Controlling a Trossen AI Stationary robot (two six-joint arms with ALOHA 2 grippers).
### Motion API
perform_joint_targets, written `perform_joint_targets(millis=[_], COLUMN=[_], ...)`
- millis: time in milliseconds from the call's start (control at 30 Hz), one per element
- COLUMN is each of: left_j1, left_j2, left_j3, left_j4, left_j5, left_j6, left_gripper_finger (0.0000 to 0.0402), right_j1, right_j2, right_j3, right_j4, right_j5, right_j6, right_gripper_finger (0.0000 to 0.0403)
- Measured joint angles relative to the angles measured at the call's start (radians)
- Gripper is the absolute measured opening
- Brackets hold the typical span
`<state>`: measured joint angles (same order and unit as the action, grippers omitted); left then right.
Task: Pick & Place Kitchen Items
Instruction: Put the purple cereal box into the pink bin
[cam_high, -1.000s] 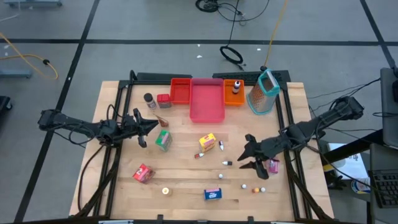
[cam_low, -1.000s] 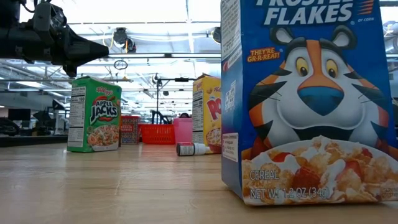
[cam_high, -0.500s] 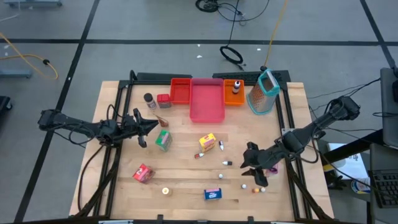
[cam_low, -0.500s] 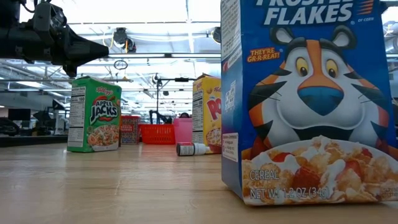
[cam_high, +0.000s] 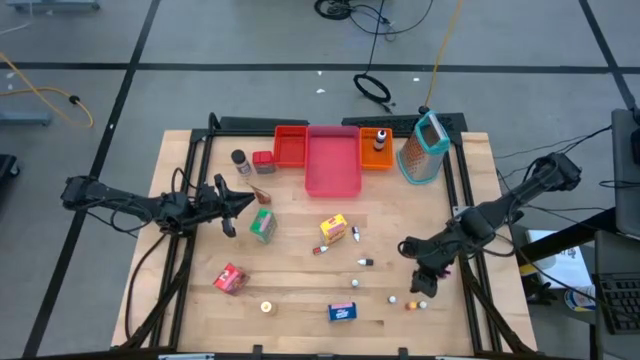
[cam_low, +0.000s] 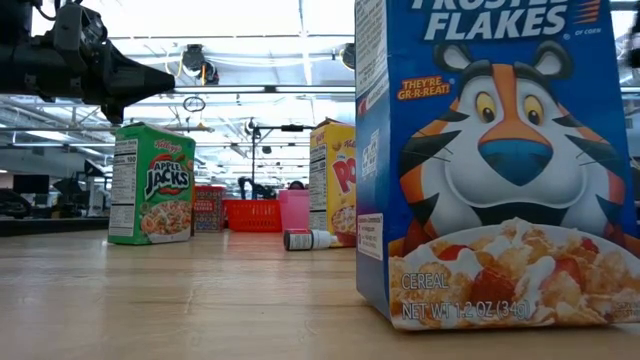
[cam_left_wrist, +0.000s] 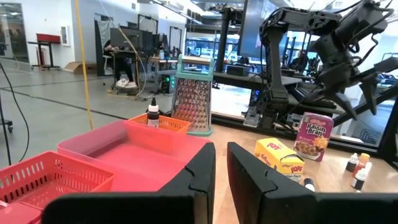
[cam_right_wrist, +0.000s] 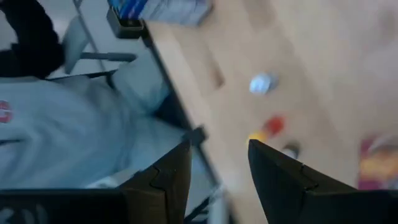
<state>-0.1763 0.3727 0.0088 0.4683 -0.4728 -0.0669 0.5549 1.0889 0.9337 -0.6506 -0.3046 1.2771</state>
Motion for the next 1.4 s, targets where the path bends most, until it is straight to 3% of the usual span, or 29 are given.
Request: perform_joint_targets(millis=[300,500,667,767,967,1400], left_j1=[0.0,0.0,0.0,0.0,0.0,0.0], left_j2=[0.0,0.0,0.0,0.0,0.0,0.0], left_j3=[0.0,0.0,0.0,0.0,0.0,0.0], left_j4=[0.0,0.0,0.0,0.0,0.0,0.0], left_j5=[0.0,0.0,0.0,0.0,0.0,0.0], left_j6=[0.0,0.0,0.0,0.0,-0.001,0.001], left_gripper_finger=[0.004,0.004,0.004,0.004,0.004,0.004], right_j1=[0.111,0.179,0.218,0.22,0.217,0.217], right_j2=[-0.027,-0.061,-0.061,-0.067,-0.072,-0.167], right_j3=[0.0,0.0,0.0,-0.001,-0.001,-0.001], right_j4=[-0.011,-0.07,-0.248,-0.251,-0.298,-0.408], right_j5=[-0.12,-0.102,-0.09,-0.08,0.099,0.135], right_j6=[0.465,0.658,0.746,0.747,0.702,0.773], right_gripper_finger=[0.0142,0.0141,0.0141,0.0141,0.0141,0.0141])
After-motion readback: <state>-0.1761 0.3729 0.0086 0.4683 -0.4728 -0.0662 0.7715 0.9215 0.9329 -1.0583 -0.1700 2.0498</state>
